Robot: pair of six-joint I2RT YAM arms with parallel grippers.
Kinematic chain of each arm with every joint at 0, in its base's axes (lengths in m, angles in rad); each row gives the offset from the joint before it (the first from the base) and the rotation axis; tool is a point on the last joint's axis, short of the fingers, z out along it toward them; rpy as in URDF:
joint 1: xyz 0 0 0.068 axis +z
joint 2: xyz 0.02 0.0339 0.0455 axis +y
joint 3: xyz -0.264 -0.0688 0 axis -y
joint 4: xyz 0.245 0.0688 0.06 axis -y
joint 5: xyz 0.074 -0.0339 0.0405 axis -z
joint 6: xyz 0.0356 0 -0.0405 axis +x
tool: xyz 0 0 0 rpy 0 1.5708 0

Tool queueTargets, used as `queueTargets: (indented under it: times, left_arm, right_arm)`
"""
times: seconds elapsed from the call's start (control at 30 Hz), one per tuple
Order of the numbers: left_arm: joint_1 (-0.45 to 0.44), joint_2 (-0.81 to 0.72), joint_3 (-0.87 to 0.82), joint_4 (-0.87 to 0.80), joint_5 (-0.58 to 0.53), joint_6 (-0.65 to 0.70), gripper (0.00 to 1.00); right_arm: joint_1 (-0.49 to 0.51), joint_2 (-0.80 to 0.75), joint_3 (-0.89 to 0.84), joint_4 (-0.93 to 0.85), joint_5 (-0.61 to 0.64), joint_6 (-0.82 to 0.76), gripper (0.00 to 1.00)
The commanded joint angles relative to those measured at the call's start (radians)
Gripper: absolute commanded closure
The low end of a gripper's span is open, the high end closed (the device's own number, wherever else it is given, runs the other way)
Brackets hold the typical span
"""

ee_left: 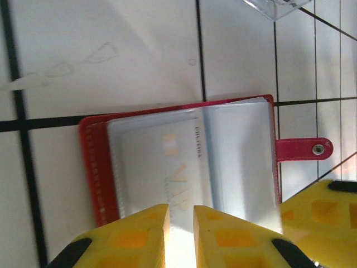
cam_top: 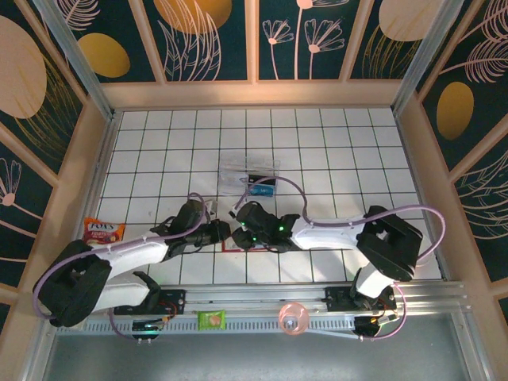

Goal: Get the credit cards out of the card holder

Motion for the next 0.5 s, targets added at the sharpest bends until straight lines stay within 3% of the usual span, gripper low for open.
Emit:
queueTargets:
  times: [0.0, 0.23, 0.47]
  left_arm:
    - [-0.018, 0.042, 0.042, 0.041, 0.036, 0.020, 0.80]
    - [-0.082, 0.129, 0.123, 0.028, 0.062, 0.042, 0.80]
    - [-0.192, 0.308, 0.253, -0.006, 0.113, 0.093, 0.78]
  right_arm:
    - [-0.007, -0.089, -0.038, 0.030, 0.070, 0.028, 0.70]
    - [-0.038, -0.274, -0.126, -0.012, 0.241, 0.109, 0.70]
    - [-0.067, -0.382, -0.173, -0.069, 0.286, 0.155, 0.74]
